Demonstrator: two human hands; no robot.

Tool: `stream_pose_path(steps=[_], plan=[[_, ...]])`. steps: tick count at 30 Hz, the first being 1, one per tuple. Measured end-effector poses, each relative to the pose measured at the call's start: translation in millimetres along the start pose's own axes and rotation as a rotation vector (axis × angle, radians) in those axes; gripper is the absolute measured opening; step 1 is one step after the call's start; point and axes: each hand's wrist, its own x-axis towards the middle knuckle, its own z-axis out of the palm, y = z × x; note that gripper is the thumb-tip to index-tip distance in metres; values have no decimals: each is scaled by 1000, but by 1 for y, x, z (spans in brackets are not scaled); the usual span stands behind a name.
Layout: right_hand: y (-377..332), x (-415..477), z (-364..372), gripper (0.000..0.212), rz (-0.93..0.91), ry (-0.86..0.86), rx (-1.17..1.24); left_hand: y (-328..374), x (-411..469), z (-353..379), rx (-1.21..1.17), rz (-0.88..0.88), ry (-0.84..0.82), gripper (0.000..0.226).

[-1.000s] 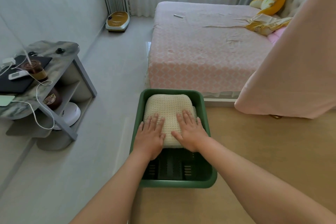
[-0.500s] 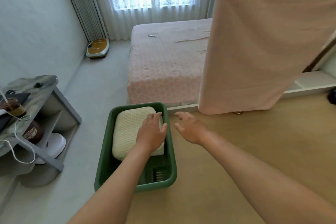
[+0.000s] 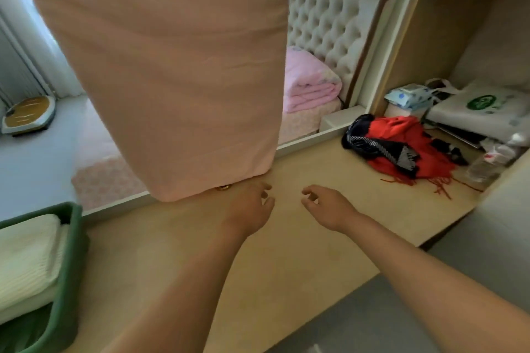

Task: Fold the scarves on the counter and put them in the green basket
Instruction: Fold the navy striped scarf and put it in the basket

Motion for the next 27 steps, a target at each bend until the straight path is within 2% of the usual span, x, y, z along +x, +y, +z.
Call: stream_pose_path(steps=[5,13,21,27], plan=[[103,-9,-83,36,132,76,24,106,55,73,48,112,-144,40],[223,29,-155,37,261,133,37,208,159,173,67,198,-251,40],[336,151,-193,44,251,105,-80,250,311,272,82,247,-278,45],[389,236,-203,65,218,97,-133,258,399,315,254,280,-313,68]])
